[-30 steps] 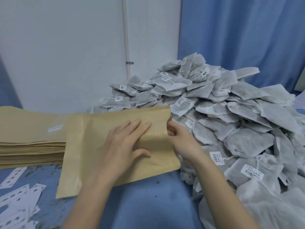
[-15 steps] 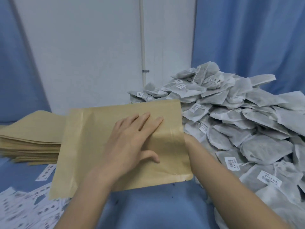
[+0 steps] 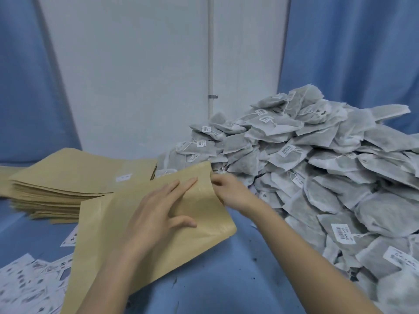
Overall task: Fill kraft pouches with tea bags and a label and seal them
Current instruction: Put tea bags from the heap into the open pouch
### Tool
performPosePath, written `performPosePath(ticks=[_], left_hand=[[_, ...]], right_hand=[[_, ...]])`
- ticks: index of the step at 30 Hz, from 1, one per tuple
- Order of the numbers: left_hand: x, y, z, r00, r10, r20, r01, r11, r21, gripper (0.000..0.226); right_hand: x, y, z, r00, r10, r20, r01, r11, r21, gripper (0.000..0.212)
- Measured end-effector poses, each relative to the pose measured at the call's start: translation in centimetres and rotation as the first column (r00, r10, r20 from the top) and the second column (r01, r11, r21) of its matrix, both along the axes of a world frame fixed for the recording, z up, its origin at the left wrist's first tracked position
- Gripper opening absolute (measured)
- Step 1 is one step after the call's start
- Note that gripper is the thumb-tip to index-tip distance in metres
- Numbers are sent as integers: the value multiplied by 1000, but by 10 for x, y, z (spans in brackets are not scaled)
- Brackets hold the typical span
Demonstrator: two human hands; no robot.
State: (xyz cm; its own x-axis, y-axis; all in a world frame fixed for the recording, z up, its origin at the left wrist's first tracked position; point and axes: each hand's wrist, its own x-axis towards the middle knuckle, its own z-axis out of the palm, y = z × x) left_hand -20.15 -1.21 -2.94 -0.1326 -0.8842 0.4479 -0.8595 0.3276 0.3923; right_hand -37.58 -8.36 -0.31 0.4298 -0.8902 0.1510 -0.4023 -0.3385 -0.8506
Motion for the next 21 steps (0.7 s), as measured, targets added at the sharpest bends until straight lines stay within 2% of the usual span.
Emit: performPosePath(ticks=[1, 2, 4, 6, 11, 14, 17, 21], left_hand=[[1, -4, -1, 1000, 0, -20, 0, 1000, -2, 93], [2, -7, -2, 999, -1, -41, 0, 1000, -3, 91], [4, -14, -3, 997, -6, -76, 6, 1000, 2, 89], [5, -18, -5, 993, -11, -114, 10, 1000, -5, 88], [10, -23, -10, 981, -32, -194, 27, 999, -30, 84], [13, -24, -10, 973, -44, -228, 36, 999, -38, 83], [14, -23, -10, 968, -46, -247, 36, 998, -46, 84], [15, -23, -11, 963, -57, -262, 47, 998, -42, 84]], right_hand=[[-12, -7, -1, 990, -88, 109, 92, 995, -40, 21], [-25, -14, -3, 956, -232, 182, 252, 963, -95, 21], [-55, -27, -2, 802, -533, 268, 587, 785, -198, 28], [-79, -38, -4, 683, -677, 274, 730, 637, -247, 41], [-101, -59, -13, 595, -796, 109, 803, 585, -114, 55], [-105, -63, -18, 527, -845, 89, 847, 514, -134, 56], [-112, -65, -22, 545, -825, 148, 835, 520, -181, 46], [-124, -57, -27, 560, -774, 295, 823, 559, -98, 31]])
